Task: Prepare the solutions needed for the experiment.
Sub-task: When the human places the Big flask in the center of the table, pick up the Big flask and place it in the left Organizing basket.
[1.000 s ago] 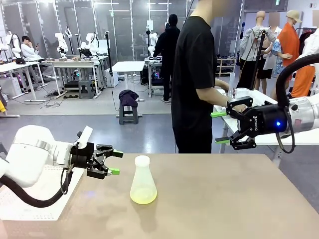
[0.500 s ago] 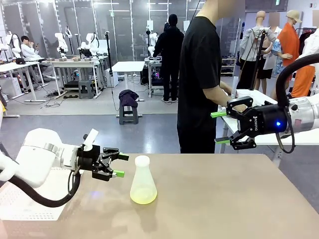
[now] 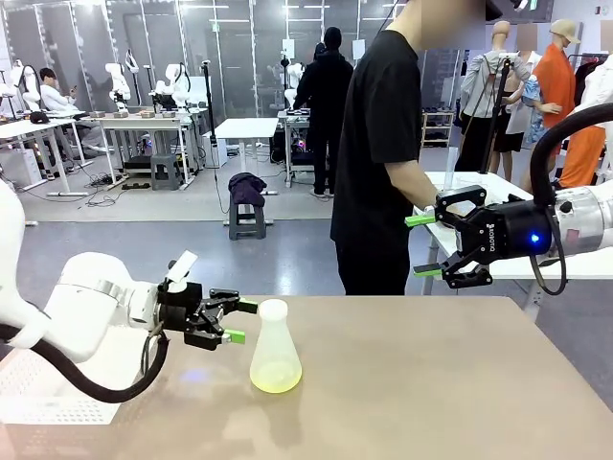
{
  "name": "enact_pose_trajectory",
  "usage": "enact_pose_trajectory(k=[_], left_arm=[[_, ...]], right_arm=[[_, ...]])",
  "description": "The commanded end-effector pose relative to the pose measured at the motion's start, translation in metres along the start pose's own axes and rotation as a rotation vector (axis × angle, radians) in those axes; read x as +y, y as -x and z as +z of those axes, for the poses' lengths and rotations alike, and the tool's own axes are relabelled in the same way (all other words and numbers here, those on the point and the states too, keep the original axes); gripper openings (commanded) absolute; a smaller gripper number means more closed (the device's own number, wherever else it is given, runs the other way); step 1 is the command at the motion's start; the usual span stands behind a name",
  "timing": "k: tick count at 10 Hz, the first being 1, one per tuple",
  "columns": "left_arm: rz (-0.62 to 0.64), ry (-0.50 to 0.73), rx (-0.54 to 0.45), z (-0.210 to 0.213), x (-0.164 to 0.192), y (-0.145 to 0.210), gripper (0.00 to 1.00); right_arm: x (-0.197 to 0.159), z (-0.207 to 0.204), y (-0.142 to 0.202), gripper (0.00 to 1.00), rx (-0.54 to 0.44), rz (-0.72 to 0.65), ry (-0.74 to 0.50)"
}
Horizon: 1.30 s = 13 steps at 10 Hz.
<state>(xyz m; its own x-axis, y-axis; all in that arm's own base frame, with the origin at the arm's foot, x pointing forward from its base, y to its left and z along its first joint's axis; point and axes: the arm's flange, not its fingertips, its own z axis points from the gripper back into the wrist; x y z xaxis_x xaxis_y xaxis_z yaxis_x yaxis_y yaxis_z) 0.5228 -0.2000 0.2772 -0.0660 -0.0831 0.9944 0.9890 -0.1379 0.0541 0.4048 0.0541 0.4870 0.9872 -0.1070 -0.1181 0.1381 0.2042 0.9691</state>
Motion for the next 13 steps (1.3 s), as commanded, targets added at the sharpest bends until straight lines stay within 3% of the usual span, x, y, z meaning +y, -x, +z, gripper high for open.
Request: enact_pose_trajectory(k=[1,11,12,13], left_arm=[[0.015,0.047,-0.029,-0.009,0.012,0.003,1.00],[0.049,0.093,-0.147,-0.067,0.029,0.009,1.00],[0.054,0.122,-0.148,-0.068,0.029,0.009,0.87],[0.057,0.108,-0.149,-0.068,0.030,0.010,0.81]], right_arm=[[0.000,0.000,0.000,0.81,0.002,0.000,-0.003],[0.000,0.000,0.000,0.81,0.002,0.000,-0.003],[0.000,0.000,0.000,0.81,0.002,0.000,-0.003],[0.000,0.000,0.000,0.81,0.002,0.000,-0.003]])
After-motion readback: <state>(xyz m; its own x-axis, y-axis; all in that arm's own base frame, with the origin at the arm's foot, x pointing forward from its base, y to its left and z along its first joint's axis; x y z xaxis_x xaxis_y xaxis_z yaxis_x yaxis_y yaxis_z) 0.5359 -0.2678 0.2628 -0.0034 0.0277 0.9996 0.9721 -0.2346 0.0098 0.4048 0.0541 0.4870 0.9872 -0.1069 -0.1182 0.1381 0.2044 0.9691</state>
